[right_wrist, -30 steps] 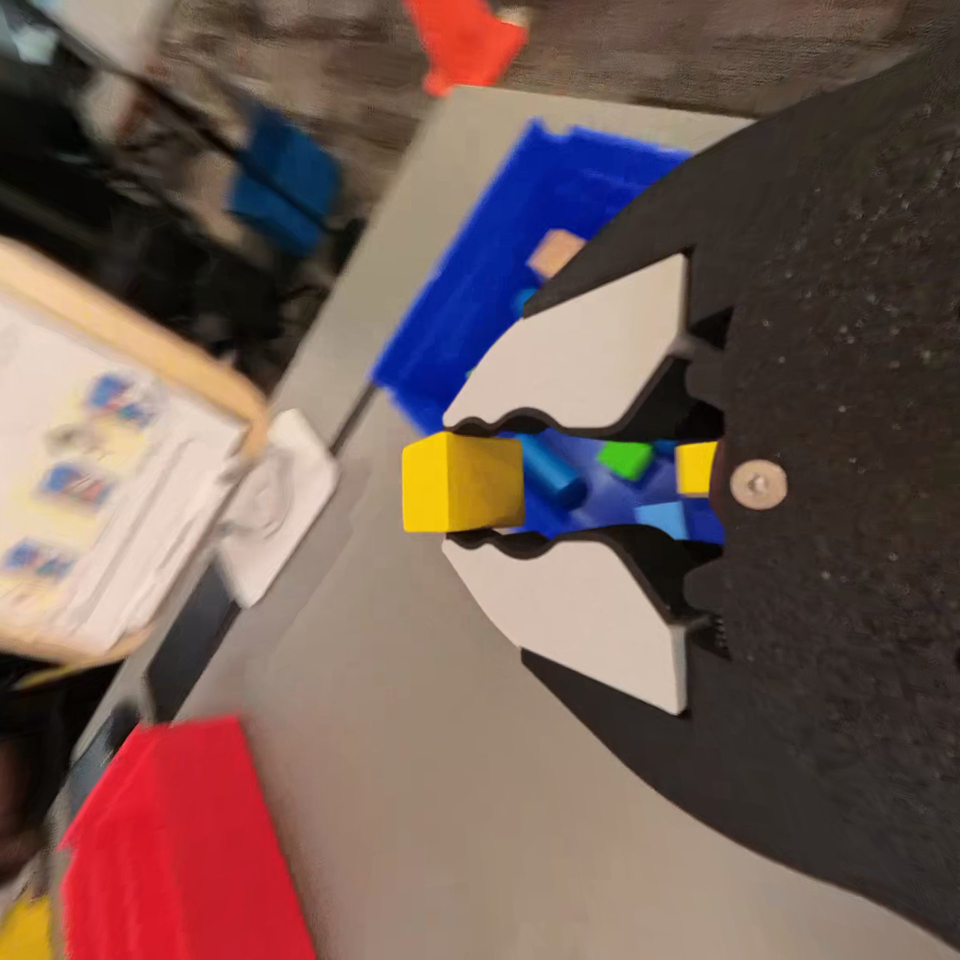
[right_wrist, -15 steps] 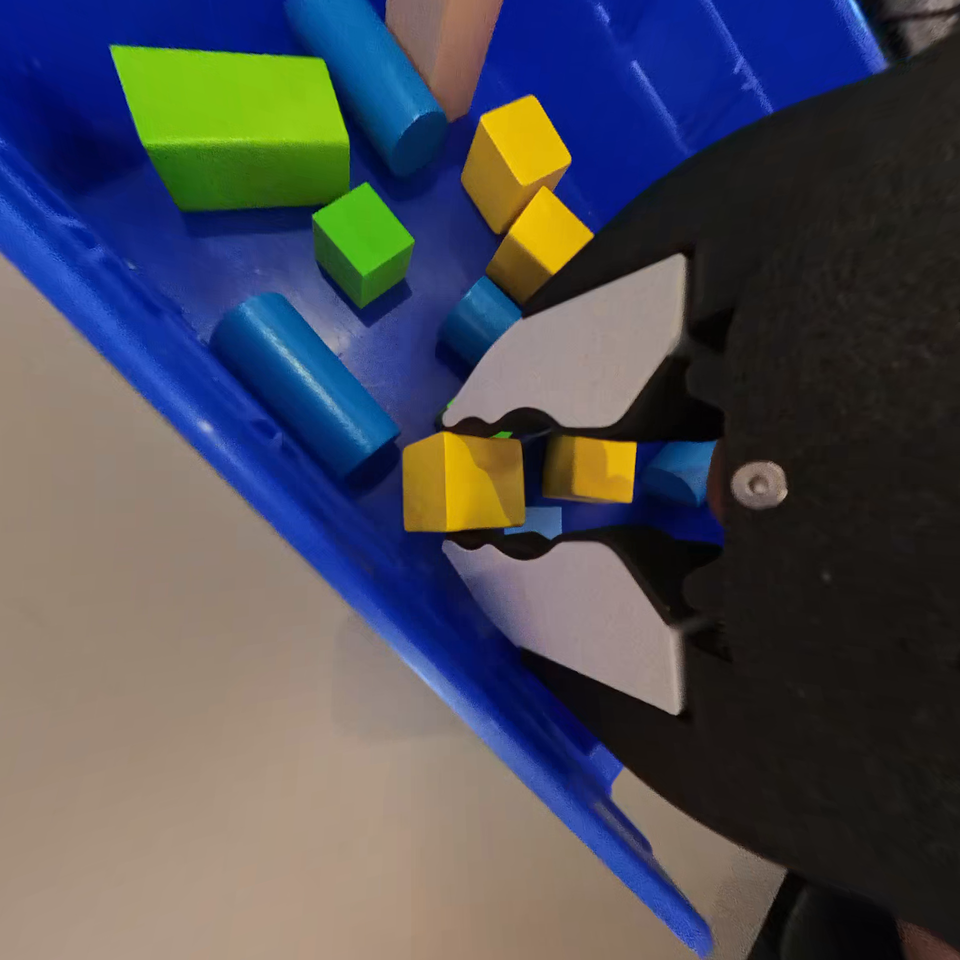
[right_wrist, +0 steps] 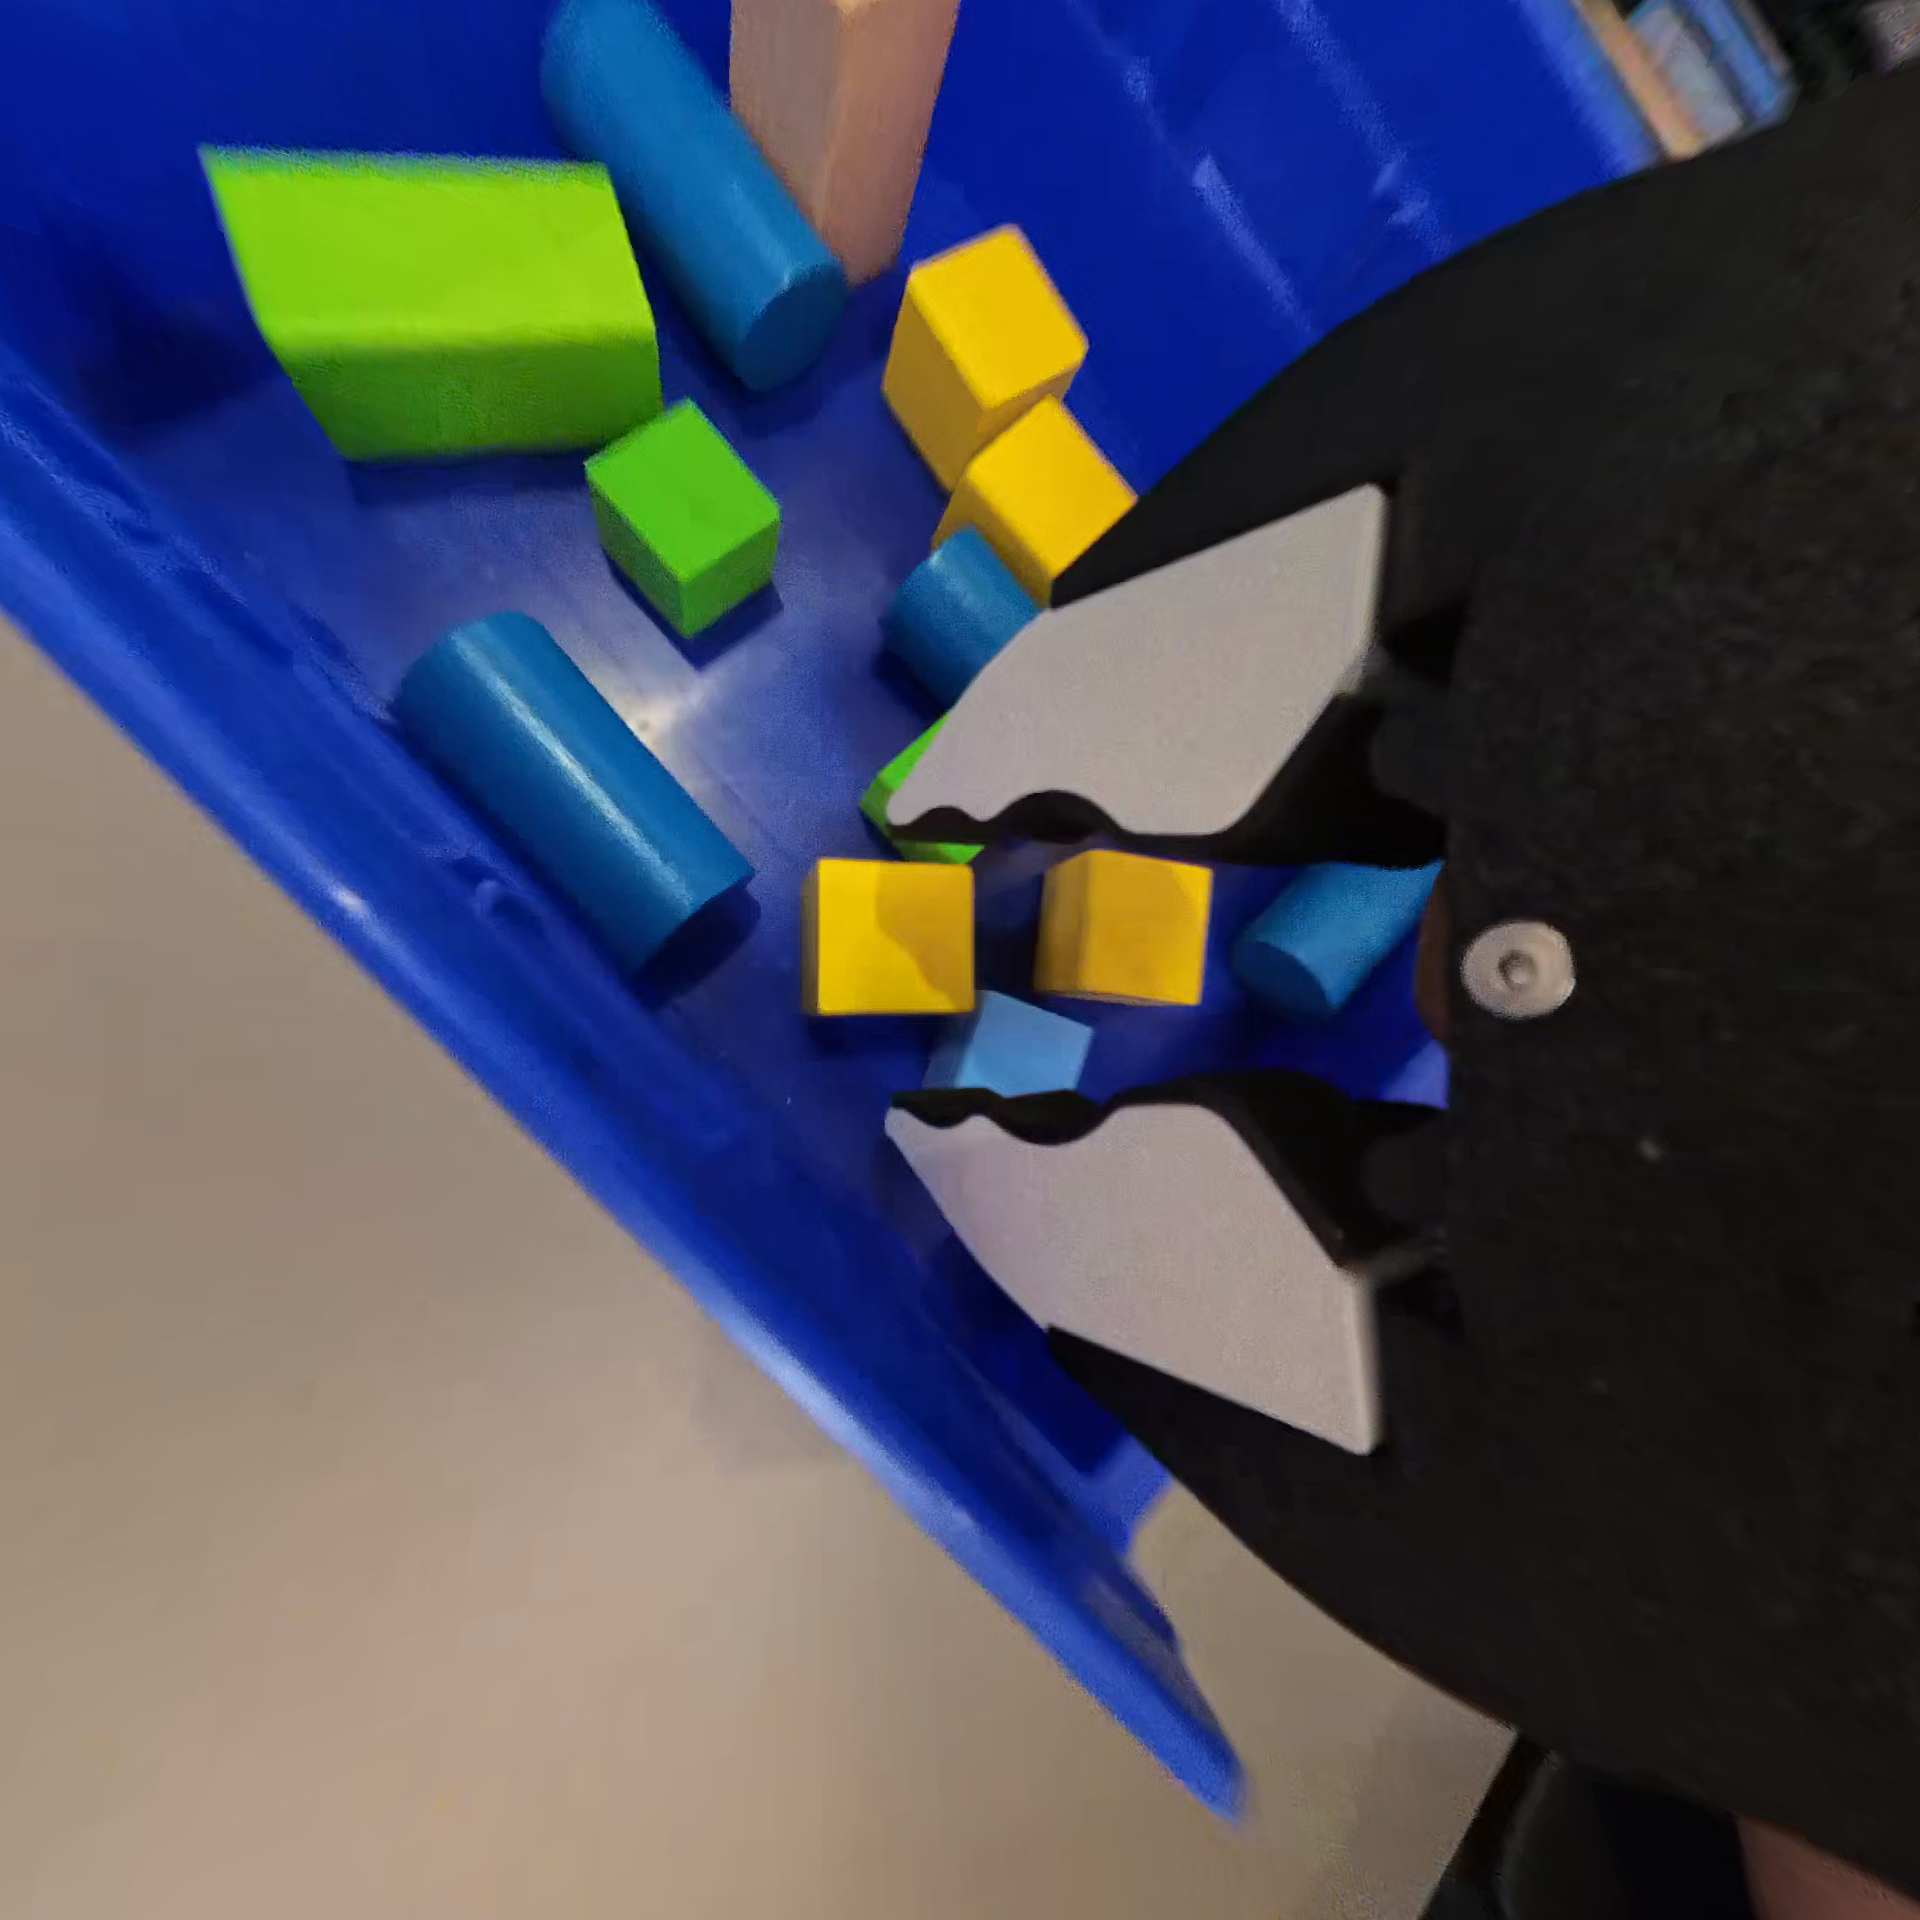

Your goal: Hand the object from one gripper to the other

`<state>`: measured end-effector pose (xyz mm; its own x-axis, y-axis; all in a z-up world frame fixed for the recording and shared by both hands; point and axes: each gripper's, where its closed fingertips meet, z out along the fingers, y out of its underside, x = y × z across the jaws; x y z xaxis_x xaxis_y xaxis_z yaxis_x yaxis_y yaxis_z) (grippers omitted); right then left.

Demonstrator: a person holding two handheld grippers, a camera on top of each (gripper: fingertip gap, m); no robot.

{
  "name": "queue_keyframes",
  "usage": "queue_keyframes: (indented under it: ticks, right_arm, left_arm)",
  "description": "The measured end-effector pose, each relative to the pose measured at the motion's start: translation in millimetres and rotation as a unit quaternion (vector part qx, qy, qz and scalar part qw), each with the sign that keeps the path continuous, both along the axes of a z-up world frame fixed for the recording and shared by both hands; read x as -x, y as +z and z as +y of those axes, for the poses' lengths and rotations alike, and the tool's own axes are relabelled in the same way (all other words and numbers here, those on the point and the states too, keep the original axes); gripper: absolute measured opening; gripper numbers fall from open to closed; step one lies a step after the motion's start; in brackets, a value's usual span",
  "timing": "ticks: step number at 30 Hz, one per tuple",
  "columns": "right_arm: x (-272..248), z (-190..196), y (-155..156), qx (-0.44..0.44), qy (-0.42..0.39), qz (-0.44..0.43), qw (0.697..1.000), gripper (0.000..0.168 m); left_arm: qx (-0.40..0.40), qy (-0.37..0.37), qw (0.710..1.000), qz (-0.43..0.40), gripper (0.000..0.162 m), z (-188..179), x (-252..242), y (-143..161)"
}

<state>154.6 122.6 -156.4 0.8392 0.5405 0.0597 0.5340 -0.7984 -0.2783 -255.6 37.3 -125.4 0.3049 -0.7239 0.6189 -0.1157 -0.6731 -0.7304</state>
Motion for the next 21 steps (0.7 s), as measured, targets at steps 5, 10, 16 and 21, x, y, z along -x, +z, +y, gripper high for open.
queue_keyframes:
  ticks: [5, 10, 16, 21]
  right_arm:
    - [18.7, -5.5, 108.7, -0.24, 0.016, 0.048, 0.97, 0.044]
    - [24.6, -42.1, 138.2, -0.42, -0.116, 0.069, 0.897, 0.048]
    - [53.5, -119.5, 57.7, -0.458, -0.218, 0.105, 0.855, 0.042]
    - [66.6, -127.3, 44.3, -0.441, -0.218, 0.154, 0.857, 0.044]
  left_arm:
    - [0.003, -0.012, 1.0, -0.007, 0.047, -8.2, -3.1, 4.4]
    - [-0.043, 0.012, 0.998, 0.039, 0.048, -4.0, 6.4, -0.5]
    - [-0.094, 0.052, 0.989, 0.098, 0.047, 14.2, 23.7, -0.9]
    - [-0.1, 0.122, 0.98, 0.118, 0.053, 48.7, 44.8, 29.2]
